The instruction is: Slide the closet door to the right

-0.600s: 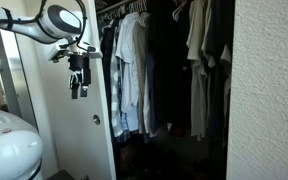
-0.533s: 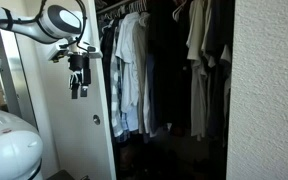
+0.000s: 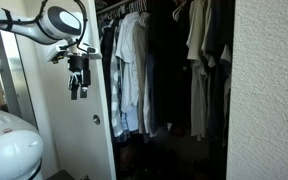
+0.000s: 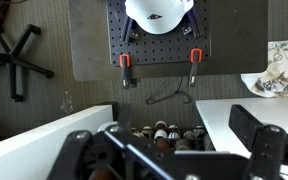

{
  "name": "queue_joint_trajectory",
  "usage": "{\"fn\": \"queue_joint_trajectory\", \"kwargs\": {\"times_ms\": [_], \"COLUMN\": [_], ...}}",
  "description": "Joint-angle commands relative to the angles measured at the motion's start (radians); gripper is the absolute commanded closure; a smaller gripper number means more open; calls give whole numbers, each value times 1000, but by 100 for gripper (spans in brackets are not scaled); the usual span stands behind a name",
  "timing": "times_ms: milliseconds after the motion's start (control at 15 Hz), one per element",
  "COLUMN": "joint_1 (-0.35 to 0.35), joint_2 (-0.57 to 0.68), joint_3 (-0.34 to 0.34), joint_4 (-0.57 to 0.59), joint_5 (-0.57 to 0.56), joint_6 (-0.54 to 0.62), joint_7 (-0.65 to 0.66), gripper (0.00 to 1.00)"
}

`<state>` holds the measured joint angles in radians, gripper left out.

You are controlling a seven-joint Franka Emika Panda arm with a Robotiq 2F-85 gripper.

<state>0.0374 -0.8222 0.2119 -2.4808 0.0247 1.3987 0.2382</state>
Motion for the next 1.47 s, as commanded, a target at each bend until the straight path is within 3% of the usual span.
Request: {"fn": "queue_joint_trajectory", "kwargs": {"times_ms": [0, 733, 1267, 1400], "joint_1": [26, 107, 109, 90], "joint_2": [-15, -94, 4, 40], "joint_3": [32, 117, 238, 278], "joint_4": [-44, -200, -272, -269], "joint_5": [14, 49, -25, -58], "joint_6": [49, 308, 602, 667], "joint_7": [40, 112, 145, 205], "gripper": [0, 0, 0, 0]}}
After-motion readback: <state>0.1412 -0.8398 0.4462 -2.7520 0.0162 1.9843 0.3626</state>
